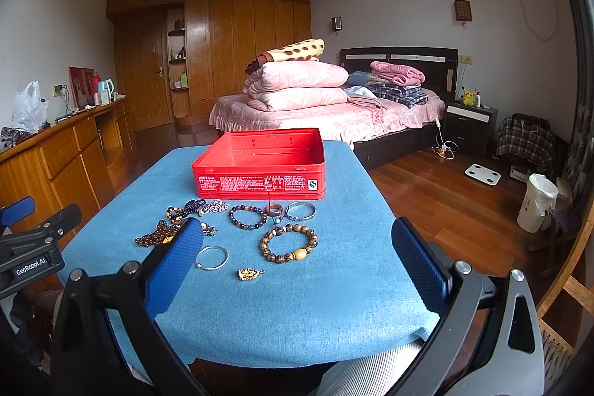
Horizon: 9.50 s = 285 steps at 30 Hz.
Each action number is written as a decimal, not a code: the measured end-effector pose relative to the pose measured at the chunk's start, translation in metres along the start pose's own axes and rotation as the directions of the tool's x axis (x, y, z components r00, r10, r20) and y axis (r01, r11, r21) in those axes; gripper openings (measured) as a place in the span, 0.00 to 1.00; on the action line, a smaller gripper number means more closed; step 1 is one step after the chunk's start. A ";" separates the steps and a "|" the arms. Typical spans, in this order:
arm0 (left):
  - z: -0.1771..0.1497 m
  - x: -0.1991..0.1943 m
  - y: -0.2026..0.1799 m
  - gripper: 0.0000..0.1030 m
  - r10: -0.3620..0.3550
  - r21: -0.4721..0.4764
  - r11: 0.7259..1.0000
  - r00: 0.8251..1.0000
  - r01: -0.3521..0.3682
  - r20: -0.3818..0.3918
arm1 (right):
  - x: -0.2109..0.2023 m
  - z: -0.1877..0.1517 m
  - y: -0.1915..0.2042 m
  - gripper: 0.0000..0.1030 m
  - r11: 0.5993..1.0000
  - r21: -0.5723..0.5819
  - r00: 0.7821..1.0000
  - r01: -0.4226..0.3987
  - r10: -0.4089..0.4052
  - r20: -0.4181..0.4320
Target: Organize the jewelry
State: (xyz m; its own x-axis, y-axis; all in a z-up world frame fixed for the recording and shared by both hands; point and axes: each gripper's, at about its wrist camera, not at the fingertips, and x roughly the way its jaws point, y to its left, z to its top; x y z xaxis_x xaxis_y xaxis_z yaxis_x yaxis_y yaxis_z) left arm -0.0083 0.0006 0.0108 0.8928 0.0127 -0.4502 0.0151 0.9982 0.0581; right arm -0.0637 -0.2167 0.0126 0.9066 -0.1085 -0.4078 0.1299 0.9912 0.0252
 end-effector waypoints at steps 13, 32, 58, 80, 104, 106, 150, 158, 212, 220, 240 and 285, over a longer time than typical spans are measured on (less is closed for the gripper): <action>0.002 -0.007 0.002 0.94 0.004 0.001 1.000 1.000 -0.004 0.012 | -0.010 0.018 0.014 0.95 1.000 0.000 1.000 -0.004 0.004 0.011; -0.004 0.005 0.004 0.94 0.006 -0.001 1.000 1.000 -0.006 -0.022 | 0.001 0.008 0.010 0.95 1.000 0.001 1.000 -0.009 0.009 -0.017; -0.019 0.073 0.001 0.94 -0.004 0.026 1.000 0.964 0.011 -0.266 | 0.067 -0.017 0.012 0.95 0.999 -0.013 0.964 -0.042 0.037 -0.263; -0.020 0.147 0.000 0.94 -0.058 0.015 0.997 0.910 0.070 -0.410 | 0.151 -0.021 0.000 0.95 0.995 0.039 0.893 -0.096 0.103 -0.439; -0.004 0.197 -0.001 0.83 -0.132 -0.010 0.989 0.861 0.147 -0.492 | 0.197 -0.004 -0.017 0.75 0.991 0.078 0.836 -0.107 0.132 -0.532; -0.005 0.200 -0.002 0.80 -0.134 -0.012 0.989 0.854 0.148 -0.503 | 0.202 -0.005 -0.020 0.73 0.990 0.095 0.823 -0.106 0.141 -0.551; -0.005 0.207 -0.016 0.27 -0.294 -0.112 0.953 0.771 0.282 -0.565 | 0.215 -0.006 -0.034 0.18 0.991 0.085 0.806 -0.099 0.130 -0.578; -0.005 0.203 -0.018 0.21 -0.299 -0.116 0.952 0.779 0.283 -0.551 | 0.214 -0.006 -0.036 0.13 0.991 0.086 0.801 -0.105 0.135 -0.583; 0.092 0.199 -0.058 0.18 -0.402 -0.137 0.915 0.837 0.379 -0.370 | 0.210 0.084 0.000 0.10 0.958 0.063 0.840 -0.279 0.276 -0.468; 0.123 0.222 -0.065 0.18 -0.407 -0.149 0.913 0.842 0.379 -0.353 | 0.232 0.119 0.004 0.10 0.952 0.054 0.847 -0.302 0.294 -0.444; 0.139 0.334 -0.099 0.18 -0.374 -0.174 0.927 0.815 0.331 -0.442 | 0.332 0.147 -0.004 0.10 0.956 0.087 0.832 -0.281 0.288 -0.474; 0.089 0.217 -0.034 0.65 -0.209 -0.092 0.978 0.910 0.188 -0.359 | 0.232 0.077 -0.010 0.50 0.972 0.081 0.862 -0.222 0.234 -0.450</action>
State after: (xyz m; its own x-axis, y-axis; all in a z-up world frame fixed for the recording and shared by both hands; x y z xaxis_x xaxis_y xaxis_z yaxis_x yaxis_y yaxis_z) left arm 0.2247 -0.0354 -0.0095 0.6475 -0.1762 -0.7414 0.1414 0.9838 -0.1104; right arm 0.1760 -0.2572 -0.0123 0.6311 0.1728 -0.7562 -0.0420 0.9811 0.1891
